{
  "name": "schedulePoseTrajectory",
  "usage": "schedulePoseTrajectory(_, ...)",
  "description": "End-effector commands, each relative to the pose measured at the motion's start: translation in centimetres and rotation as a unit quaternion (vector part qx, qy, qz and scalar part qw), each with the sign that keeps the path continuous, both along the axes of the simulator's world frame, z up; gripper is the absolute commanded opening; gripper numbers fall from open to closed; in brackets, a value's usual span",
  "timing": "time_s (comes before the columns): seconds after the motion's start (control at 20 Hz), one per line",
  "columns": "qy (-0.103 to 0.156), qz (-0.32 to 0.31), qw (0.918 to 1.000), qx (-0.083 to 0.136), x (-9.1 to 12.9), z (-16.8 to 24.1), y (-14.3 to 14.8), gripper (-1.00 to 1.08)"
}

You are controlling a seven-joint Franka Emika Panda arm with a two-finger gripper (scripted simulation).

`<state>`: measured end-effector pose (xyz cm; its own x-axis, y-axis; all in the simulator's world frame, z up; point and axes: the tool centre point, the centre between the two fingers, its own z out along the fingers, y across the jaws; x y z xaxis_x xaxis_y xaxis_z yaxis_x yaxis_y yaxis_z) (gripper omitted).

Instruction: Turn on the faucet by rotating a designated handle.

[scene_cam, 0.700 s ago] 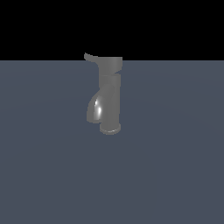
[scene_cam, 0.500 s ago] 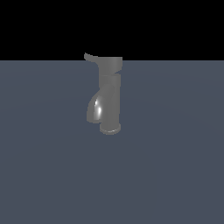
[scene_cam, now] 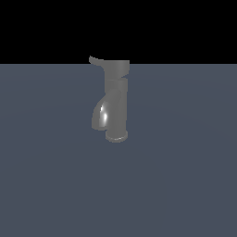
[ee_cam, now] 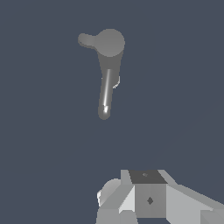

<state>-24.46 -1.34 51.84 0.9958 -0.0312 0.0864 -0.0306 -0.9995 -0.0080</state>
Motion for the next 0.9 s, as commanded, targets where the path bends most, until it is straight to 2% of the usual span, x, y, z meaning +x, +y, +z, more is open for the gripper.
schedulePoseTrajectory(0.0, 0.000, -0.001, 1.0000, 0.000, 0.1, 0.0, 0.0, -1.00)
schedulePoseTrajectory(0.45, 0.003, -0.034, 0.9993, 0.012, 1.6, -0.2, 0.2, -1.00)
schedulePoseTrajectory(0.85, 0.011, -0.103, 0.9941, 0.031, 4.8, -0.9, 0.6, -1.00)
